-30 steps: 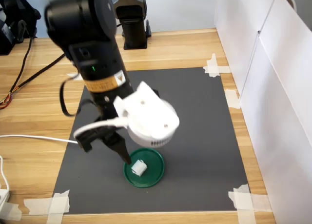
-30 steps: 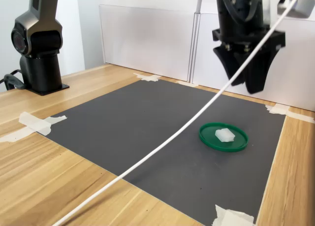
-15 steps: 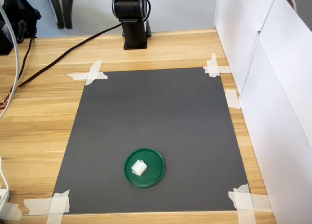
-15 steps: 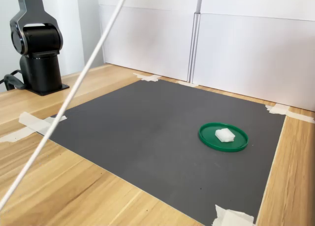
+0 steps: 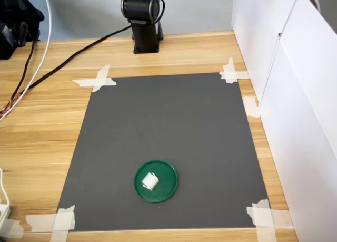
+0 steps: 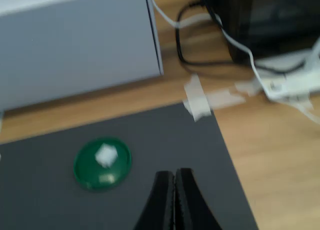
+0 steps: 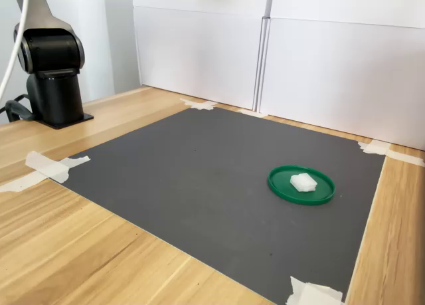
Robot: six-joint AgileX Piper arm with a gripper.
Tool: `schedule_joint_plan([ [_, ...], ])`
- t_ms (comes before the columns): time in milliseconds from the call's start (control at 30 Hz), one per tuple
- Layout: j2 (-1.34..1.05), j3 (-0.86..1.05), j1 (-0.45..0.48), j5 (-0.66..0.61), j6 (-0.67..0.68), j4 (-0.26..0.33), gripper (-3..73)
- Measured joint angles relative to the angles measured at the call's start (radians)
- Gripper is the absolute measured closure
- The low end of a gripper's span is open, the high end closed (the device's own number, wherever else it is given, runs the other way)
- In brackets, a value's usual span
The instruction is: Grasp a white terminal and put it in the green lid.
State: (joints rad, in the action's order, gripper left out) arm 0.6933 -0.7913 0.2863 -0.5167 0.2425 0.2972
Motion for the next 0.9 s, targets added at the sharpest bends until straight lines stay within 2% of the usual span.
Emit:
schedule_joint_plan([
  [233, -0.240, 0.270, 0.001, -0.058, -0.003, 0.012, 71.7],
  [433, -0.399, 0.410, 0.001, -0.104, -0.003, 0.013, 71.7],
  [733, -0.564, 0.554, -0.003, -0.067, -0.003, 0.003, 71.7],
  [900, -0.613, 0.616, -0.067, -0.009, -0.003, 0.000, 71.7],
])
